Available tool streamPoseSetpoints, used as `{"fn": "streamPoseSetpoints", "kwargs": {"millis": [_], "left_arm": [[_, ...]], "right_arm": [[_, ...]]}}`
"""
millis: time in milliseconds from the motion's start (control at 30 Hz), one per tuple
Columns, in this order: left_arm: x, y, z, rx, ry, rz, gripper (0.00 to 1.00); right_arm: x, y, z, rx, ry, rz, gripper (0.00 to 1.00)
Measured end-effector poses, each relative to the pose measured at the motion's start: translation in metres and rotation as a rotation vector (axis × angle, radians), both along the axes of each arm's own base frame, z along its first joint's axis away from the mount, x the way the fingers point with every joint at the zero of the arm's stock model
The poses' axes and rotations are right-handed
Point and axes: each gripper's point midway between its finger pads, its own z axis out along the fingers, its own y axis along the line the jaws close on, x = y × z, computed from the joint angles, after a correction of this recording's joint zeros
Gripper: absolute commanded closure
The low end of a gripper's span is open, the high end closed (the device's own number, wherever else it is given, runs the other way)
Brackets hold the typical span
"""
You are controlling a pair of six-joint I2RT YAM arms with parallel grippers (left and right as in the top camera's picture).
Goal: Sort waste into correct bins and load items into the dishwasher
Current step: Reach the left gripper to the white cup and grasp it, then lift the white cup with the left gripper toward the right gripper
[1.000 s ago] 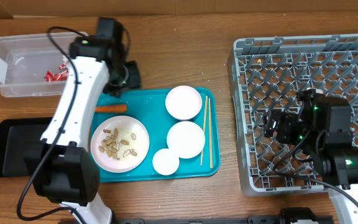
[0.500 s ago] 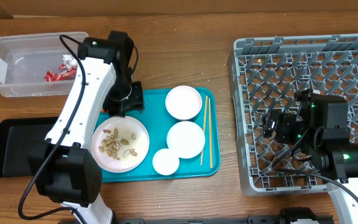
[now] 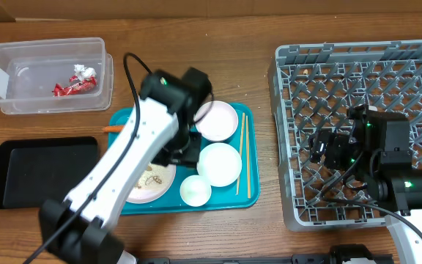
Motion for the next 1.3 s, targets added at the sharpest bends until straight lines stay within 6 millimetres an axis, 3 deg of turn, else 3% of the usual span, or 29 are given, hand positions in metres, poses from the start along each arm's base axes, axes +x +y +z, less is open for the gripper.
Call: {"fn": "streamPoseSetpoints", "kwargs": {"millis": [167, 467, 533, 633, 833, 933, 1167, 1300], "left_arm": [[-0.014, -0.006, -0.006, -0.015, -0.065, -0.013, 0.47], [-0.017, -0.009, -0.073, -0.027, -0.047, 0.007, 0.47], [-0.02, -0.01, -0.081, -0.035, -0.037, 0.008, 0.55], [-0.025, -0.009, -0.092, -0.037, -0.022, 0.01, 0.76], [-0.03, -0.008, -0.1, -0.038, -0.001, 0.011, 0.79], [-0.032, -0.007, -0.101, -0.034, 0.005, 0.012, 0.96], [-0.039, -0.003, -0.1, -0.019, 0.034, 0.013, 0.96], [-0.046, 0.007, -0.085, 0.004, 0.094, 0.011, 0.96]], "right_arm": [[0.0, 0.0, 0.0, 0.0, 0.001, 0.0, 0.0], [-0.001, 0.0, 0.0, 0.0, 0.003, 0.0, 0.0], [-0.001, 0.0, -0.001, 0.0, 0.004, 0.0, 0.0], [-0.001, 0.0, -0.001, 0.0, 0.005, 0.0, 0.0], [-0.001, 0.0, -0.001, 0.0, 0.005, -0.001, 0.0], [-0.001, 0.0, -0.001, 0.0, 0.005, 0.0, 0.0], [-0.002, 0.0, -0.001, 0.0, 0.009, 0.0, 0.0], [-0.002, 0.0, -0.002, 0.0, 0.012, -0.001, 0.0]]}}
